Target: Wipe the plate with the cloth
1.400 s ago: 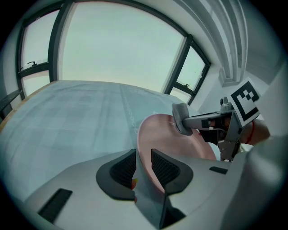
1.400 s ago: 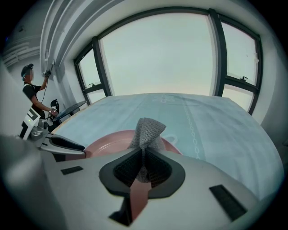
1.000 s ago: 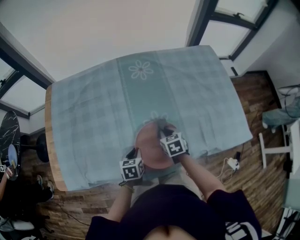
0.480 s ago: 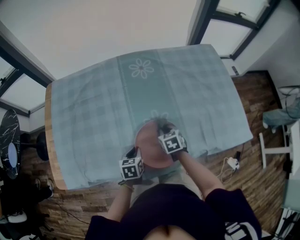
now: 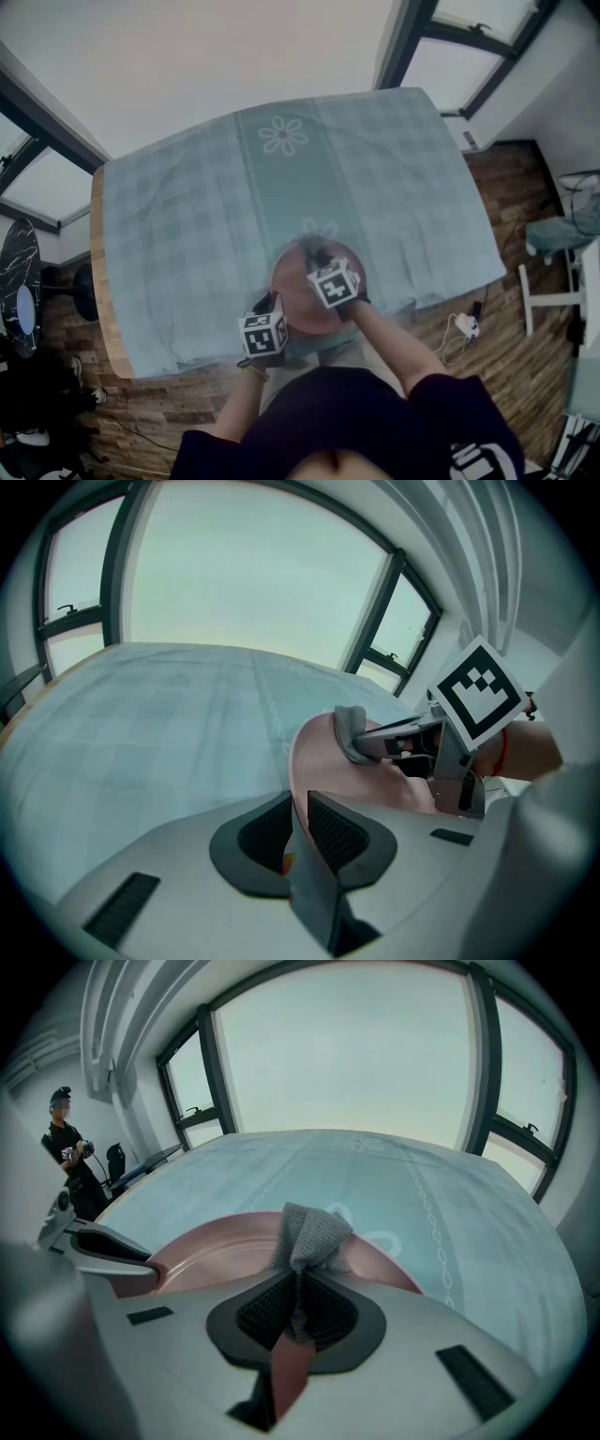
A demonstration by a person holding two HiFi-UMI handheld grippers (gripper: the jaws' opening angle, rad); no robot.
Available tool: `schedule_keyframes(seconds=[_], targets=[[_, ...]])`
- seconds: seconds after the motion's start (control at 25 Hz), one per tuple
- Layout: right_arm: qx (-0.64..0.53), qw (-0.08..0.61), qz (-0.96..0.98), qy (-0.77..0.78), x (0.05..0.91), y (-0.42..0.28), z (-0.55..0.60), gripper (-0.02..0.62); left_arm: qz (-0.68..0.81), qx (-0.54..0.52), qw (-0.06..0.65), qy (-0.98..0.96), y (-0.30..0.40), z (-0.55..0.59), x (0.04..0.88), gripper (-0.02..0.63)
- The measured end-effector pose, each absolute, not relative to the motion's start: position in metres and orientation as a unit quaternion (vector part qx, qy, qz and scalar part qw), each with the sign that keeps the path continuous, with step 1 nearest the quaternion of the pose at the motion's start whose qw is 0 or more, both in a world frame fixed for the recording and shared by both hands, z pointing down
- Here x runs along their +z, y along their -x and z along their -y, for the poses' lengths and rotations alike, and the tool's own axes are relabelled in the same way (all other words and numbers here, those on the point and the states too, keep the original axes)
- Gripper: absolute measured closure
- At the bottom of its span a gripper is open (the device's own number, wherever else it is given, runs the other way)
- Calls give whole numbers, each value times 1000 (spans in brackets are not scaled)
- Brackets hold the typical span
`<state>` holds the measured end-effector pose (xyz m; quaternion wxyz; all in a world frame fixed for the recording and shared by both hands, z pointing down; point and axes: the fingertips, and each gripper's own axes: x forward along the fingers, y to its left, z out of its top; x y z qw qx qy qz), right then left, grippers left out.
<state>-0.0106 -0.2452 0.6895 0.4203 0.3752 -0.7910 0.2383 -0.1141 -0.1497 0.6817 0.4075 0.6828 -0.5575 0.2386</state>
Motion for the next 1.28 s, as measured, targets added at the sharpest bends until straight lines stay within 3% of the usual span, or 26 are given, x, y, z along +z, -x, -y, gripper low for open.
schedule_keyframes(seconds=[1.28], targets=[[241,411,828,-295,681,60,166,563,556,228,413,-684,115,149,683,541]])
